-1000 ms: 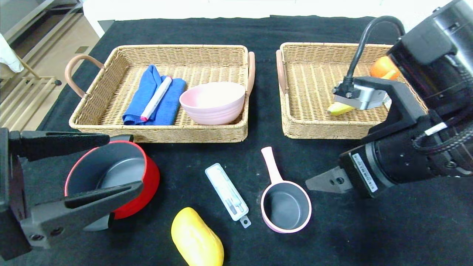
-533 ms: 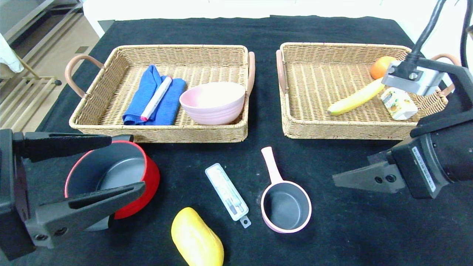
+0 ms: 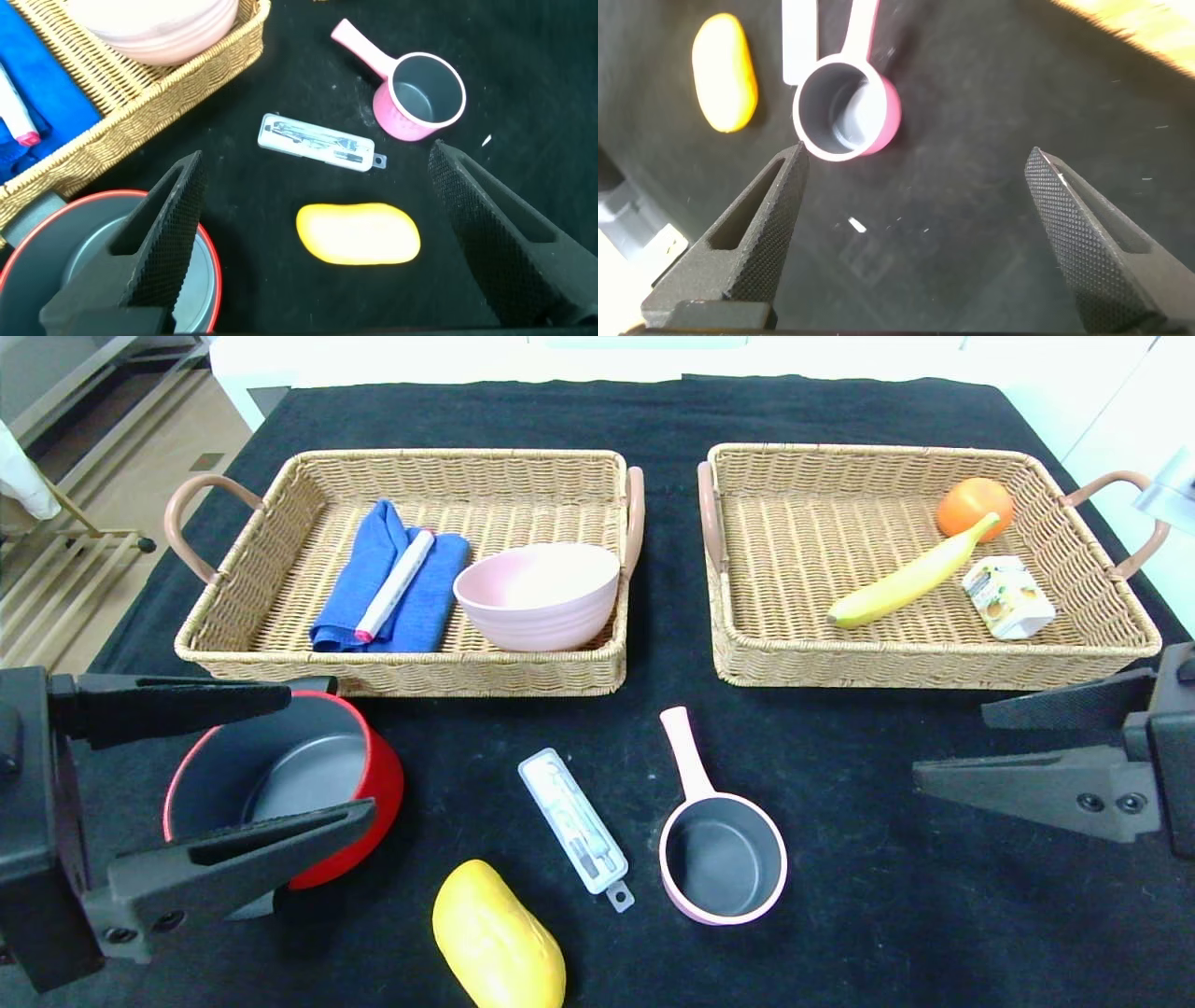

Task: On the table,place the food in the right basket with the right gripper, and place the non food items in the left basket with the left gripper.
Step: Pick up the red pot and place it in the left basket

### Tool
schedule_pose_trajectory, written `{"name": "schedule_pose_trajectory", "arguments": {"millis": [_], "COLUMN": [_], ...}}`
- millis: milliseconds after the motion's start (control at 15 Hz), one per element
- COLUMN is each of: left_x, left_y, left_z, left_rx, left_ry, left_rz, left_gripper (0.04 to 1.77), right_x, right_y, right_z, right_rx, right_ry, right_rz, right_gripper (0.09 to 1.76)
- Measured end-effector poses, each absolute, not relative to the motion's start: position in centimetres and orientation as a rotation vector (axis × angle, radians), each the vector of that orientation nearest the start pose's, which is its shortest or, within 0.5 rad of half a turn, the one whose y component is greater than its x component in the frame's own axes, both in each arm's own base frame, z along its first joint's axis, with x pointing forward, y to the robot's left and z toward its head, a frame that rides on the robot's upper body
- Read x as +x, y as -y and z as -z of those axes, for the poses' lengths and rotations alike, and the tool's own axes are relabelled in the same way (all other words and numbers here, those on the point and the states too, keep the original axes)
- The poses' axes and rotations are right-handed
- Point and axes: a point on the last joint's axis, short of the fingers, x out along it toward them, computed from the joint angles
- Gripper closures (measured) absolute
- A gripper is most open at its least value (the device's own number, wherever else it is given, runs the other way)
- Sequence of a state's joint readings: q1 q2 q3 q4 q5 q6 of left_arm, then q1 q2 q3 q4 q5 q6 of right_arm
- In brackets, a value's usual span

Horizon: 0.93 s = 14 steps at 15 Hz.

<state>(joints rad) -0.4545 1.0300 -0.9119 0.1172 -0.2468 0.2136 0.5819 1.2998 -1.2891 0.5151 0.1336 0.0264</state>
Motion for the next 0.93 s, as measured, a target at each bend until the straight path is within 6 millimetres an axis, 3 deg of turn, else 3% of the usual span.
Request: {"name": "schedule_pose_trajectory", "arguments": {"millis": [333, 933], "left_x": [11.4, 11.7], "left_y": [6.1, 6.2], "left_z": [-28.6, -28.3], "left_rx": [0.230, 0.243], "left_ry": [-0.176, -0.246], "left_rz": [0.721, 0.691], "left_gripper": [0.09, 0.09], "right_x": [14.5, 14.3], "right_y": [-8.7, -7.8], "right_z": [-30.2, -28.5], "right_rx": [-0.100, -0.092], "right_ry": [-0.445, -0.473], "right_rz": [-0.662, -0.633], "right_gripper": [0.15, 0.15]}}
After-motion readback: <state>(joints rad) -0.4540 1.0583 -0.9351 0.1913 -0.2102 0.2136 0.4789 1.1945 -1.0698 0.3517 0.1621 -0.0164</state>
